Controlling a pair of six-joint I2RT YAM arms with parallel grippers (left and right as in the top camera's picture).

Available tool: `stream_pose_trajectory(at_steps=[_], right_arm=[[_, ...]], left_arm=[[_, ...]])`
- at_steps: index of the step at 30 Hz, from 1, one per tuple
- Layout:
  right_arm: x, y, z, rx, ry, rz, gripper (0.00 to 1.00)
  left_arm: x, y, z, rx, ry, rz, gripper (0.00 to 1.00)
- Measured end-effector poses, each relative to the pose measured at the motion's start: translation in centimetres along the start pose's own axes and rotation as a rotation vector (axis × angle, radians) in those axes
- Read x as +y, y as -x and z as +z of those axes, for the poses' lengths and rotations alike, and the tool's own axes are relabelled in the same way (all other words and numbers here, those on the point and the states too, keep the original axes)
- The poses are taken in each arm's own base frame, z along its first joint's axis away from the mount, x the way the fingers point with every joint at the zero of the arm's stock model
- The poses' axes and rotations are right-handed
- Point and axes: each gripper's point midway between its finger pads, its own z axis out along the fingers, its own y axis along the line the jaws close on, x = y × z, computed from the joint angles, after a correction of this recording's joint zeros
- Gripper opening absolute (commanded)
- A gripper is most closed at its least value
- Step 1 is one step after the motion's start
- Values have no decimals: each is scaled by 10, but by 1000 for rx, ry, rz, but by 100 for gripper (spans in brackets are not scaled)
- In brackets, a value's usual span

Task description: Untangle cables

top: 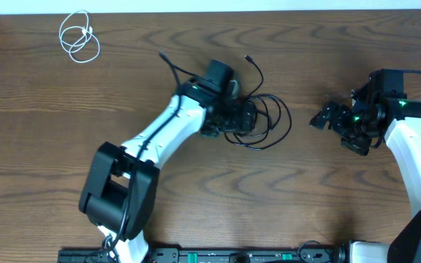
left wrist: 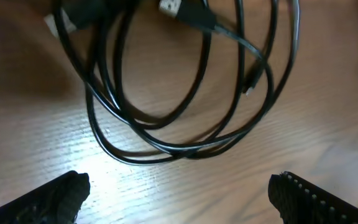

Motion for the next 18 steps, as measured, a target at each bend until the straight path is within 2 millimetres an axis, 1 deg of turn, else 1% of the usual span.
stream_pose_trajectory(at_steps=[3,5,8,10,11,12,15,18], right_arm=[[-3,3,-1,-8,-3,-8,99],[-9,8,-3,-24,-14,0,99],[-24,17,-7,-53,-42,32,99],[-37,23,-11,-75,-69,61,99],[-39,24,-12,-79,-72,68,99],[-48,29,-15,-92,-84,95,99],[-62,34,-20,-110,-96,138,99],[-76,40,-25,-132,-118,176,99]], left_arm=[[-10,-7,7,-8,40,116,98],[-20,-9,10,-17,40,202,98],[-46,-14,18,-45,28,406,98],[-60,-18,23,-68,35,508,98],[-63,-19,24,-73,39,534,98],[-69,-16,26,-98,41,572,98],[-69,-11,32,-120,56,600,98],[-65,-7,46,-121,69,608,99]])
